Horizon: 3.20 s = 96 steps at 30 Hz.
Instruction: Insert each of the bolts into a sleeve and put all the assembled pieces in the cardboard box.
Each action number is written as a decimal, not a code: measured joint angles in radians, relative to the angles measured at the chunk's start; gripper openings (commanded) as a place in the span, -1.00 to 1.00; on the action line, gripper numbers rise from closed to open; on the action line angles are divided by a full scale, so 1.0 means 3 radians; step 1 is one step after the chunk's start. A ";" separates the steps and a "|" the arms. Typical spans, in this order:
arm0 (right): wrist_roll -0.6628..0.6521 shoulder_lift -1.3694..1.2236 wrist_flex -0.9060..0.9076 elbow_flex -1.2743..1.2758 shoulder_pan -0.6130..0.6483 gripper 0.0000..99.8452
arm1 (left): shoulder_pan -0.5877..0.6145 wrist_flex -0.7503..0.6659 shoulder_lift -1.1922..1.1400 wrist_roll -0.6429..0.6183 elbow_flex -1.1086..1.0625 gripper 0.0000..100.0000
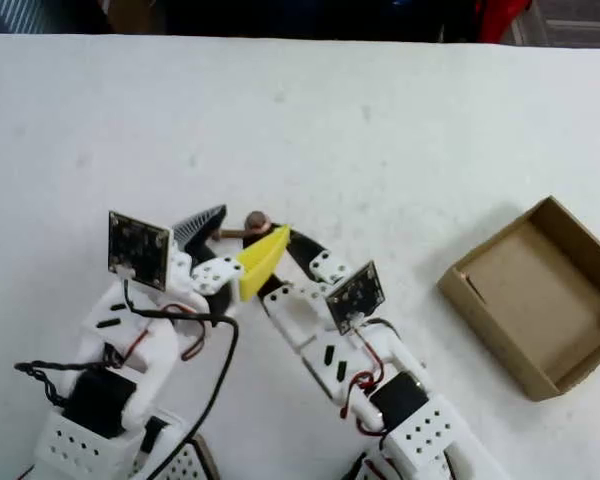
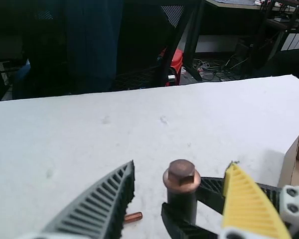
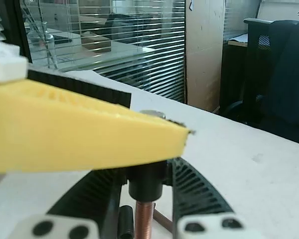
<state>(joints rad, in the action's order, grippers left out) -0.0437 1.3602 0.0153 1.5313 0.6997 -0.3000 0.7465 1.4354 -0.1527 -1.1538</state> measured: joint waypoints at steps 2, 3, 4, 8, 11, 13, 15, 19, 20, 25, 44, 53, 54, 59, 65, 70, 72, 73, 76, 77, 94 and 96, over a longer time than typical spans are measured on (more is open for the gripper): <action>0.0000 -0.0005 0.0000 0.0000 0.0005 -0.97 | 0.0020 0.0000 0.0000 0.0015 0.0036 -0.53; 0.0000 -0.0005 0.0000 0.0000 0.0005 -0.97 | 0.0061 0.0000 0.0000 0.0015 0.0087 -0.63; 0.0000 -0.0005 0.0000 0.0000 0.0005 -0.97 | 0.0123 0.0000 0.0000 0.0015 0.0159 -0.74; 0.0000 -0.0005 0.0000 0.0000 0.0005 -0.97 | 0.0404 0.0000 0.0010 0.0015 0.0338 -0.90; 0.0000 -0.0005 0.0000 0.0000 0.0005 -0.97 | 0.0655 0.0000 0.0036 0.0015 0.0363 -0.88; 0.0000 -0.0005 0.0072 0.0000 -0.0041 -0.97 | 0.0747 0.0005 0.0026 0.0026 0.0363 -0.95; 0.0000 -0.0005 0.0215 0.0000 -0.0118 -0.97 | 0.0813 0.0087 0.0046 0.0036 0.0363 -0.95; 0.0000 -0.0005 0.0721 -0.0194 -0.0332 -0.97 | 0.0834 0.0409 0.0338 0.0036 0.0363 -0.95; 0.0000 -0.0005 0.0864 -0.0281 -0.0394 -0.97 | 0.0839 0.0481 0.0450 0.0036 0.0358 -0.95; -0.0066 -0.0005 0.1596 -0.0793 -0.0731 -0.97 | 0.0844 0.0557 0.0885 0.0082 0.0026 -0.95; -0.1217 -0.0332 0.3795 -0.2793 -0.2250 -0.97 | 0.1263 0.0557 0.1268 0.0174 -0.1396 -0.95; -0.1304 -0.1785 0.3539 -0.3069 -0.3069 -0.97 | 0.1263 0.0557 0.1268 0.0184 -0.1734 -0.95; -0.1304 -0.1954 0.3447 -0.3084 -0.3140 -0.97 | 0.1263 0.0557 0.1268 0.0184 -0.1759 -0.95; -0.1427 -0.2752 0.3268 -0.3278 -0.3386 -0.97 | 0.1263 0.0650 0.1268 0.0184 -0.1805 -0.95; -0.1734 -0.3570 0.3258 -0.3626 -0.3606 -0.97 | 0.1263 0.0946 0.1268 0.0184 -0.1805 -0.95; -0.1944 -0.4117 0.3248 -0.3994 -0.3877 -0.97 | 0.1263 0.1079 0.1268 0.0184 -0.1805 -0.95; -0.2046 -0.4306 0.3248 -0.4092 -0.4000 -0.97 | 0.1263 0.1130 0.1268 0.0184 -0.1805 -0.95; -0.2107 -0.4378 0.3248 -0.4122 -0.4056 -0.97 | 0.1263 0.1146 0.1268 0.0184 -0.1805 -0.95; -0.2291 -0.4583 0.3248 -0.4153 -0.4143 -0.97 | 0.1263 0.1156 0.1268 0.0184 -0.1805 -0.95; -0.2342 -0.4629 0.3253 -0.4153 -0.4148 -0.97 | 0.1263 0.1156 0.1268 0.0184 -0.1805 -0.95; -0.3094 -0.5115 0.4117 -0.4168 -0.3887 -0.65 | 0.1263 0.1156 0.1268 0.0184 -0.1805 -0.95; -0.3094 -0.5115 0.4117 -0.4168 -0.3887 -0.57 | 0.1263 0.1156 0.1268 0.0184 -0.1805 -0.95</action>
<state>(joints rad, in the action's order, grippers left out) -0.9720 -0.1741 1.2505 0.2808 -0.4664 0.0790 1.0932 1.8159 -0.0974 -1.6955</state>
